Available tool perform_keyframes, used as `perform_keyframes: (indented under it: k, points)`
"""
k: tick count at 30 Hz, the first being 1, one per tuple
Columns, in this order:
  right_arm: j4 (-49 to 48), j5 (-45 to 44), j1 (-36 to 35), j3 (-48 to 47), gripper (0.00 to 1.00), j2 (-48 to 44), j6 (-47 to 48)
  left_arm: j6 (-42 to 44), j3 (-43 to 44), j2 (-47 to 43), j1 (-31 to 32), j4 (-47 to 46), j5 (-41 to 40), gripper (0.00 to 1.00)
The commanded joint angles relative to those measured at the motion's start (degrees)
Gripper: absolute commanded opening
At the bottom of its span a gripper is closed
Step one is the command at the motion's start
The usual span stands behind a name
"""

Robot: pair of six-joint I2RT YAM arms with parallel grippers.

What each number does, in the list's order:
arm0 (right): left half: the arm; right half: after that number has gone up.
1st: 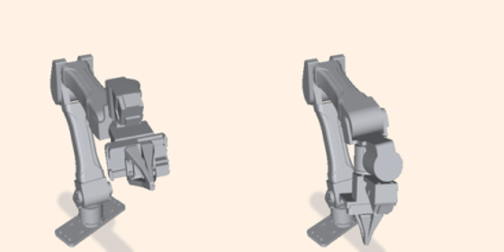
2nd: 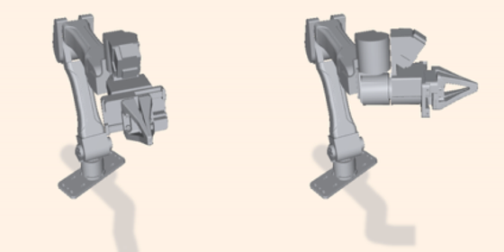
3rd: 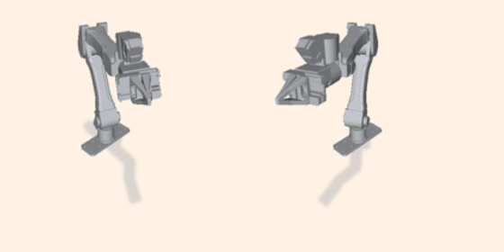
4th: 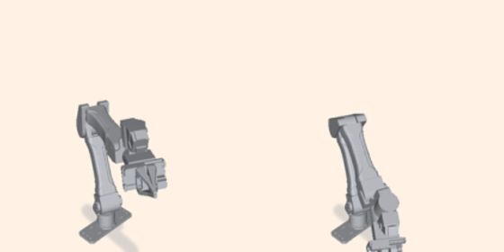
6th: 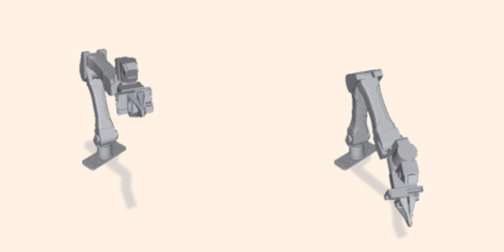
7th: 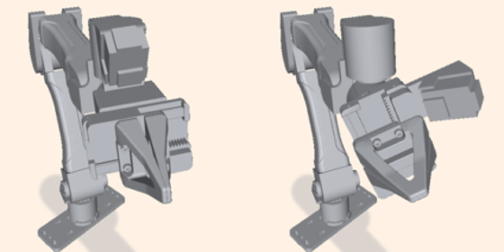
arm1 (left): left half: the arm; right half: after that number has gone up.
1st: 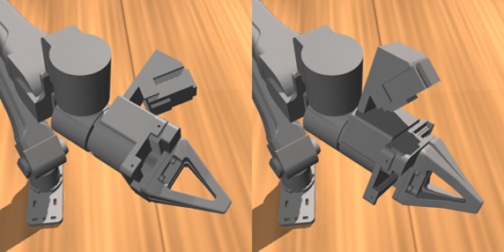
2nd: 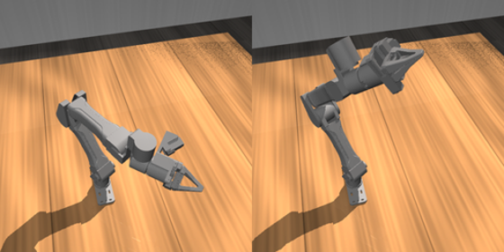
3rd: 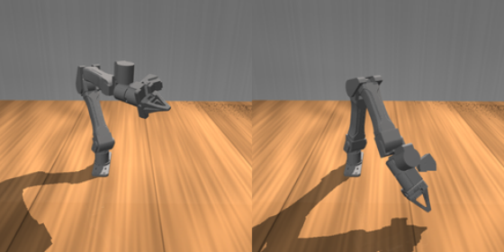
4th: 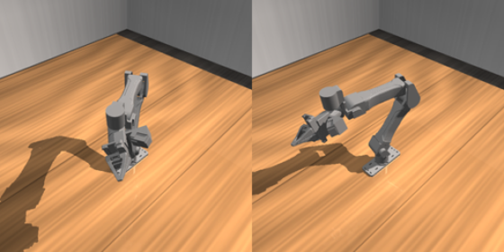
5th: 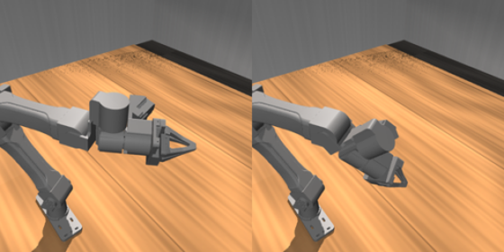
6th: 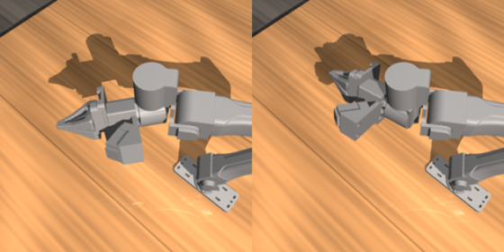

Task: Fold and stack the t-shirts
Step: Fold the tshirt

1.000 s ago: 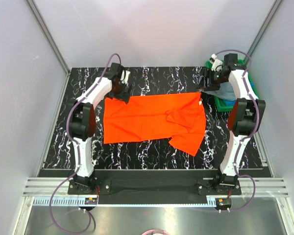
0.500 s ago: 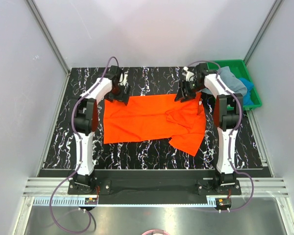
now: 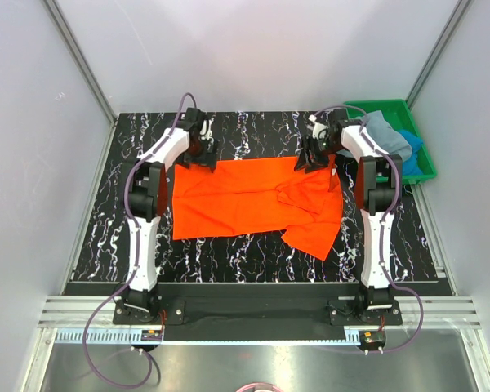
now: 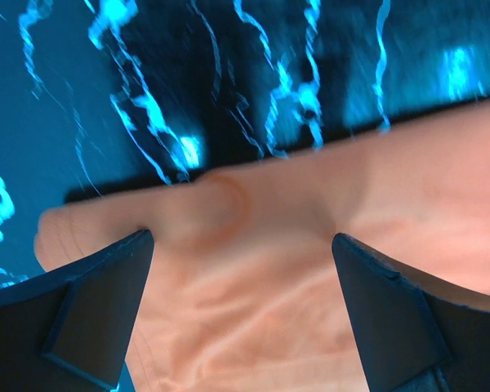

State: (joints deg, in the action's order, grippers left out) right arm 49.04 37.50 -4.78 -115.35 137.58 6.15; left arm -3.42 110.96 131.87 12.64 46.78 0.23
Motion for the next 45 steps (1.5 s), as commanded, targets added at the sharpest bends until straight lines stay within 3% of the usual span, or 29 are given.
perform_keyframes:
  k: [1, 12, 25, 30, 35, 38, 41, 42, 45]
  points:
    - [-0.3, -2.0, -0.8, -2.6, 0.63, 2.2, -0.7, -1.7, 4.3, 2.6, -1.7, -0.5, -1.8, 0.98]
    - [-2.2, -5.9, -2.7, -4.1, 0.69, 4.2, -2.7, -2.5, 7.8, 5.2, -3.1, -0.3, -4.4, 0.97]
    - [-4.2, -6.8, -3.6, -10.9, 0.75, 9.3, -5.4, 1.0, 24.8, 13.1, -4.8, -1.0, -2.3, 0.96]
    - [-4.3, -6.8, -4.4, -13.1, 0.75, 9.6, -4.8, 0.7, 25.0, 12.0, -4.6, -2.0, -3.7, 0.97]
    - [-2.5, -8.8, -5.7, -13.3, 0.79, 3.7, 0.0, 2.9, 21.9, 2.5, -2.7, -2.9, -6.3, 0.99]
    - [-1.7, -10.2, -5.7, -9.7, 0.80, -6.0, 2.3, 5.3, 16.5, -6.8, -0.9, -3.2, -6.4, 0.99]
    - [-3.2, -11.4, -5.7, -1.2, 0.80, -16.4, 6.5, 7.1, 4.5, -20.3, 1.0, -4.6, -5.6, 0.99]
    - [-3.7, -11.7, -5.8, 1.4, 0.81, -19.2, 8.2, 5.8, -2.2, -22.7, 1.2, -4.6, -5.2, 0.99]
    - [-3.2, -12.3, -5.6, 12.3, 0.80, -29.4, 17.9, -0.1, -10.0, -29.6, 1.4, 0.0, -3.2, 0.99]
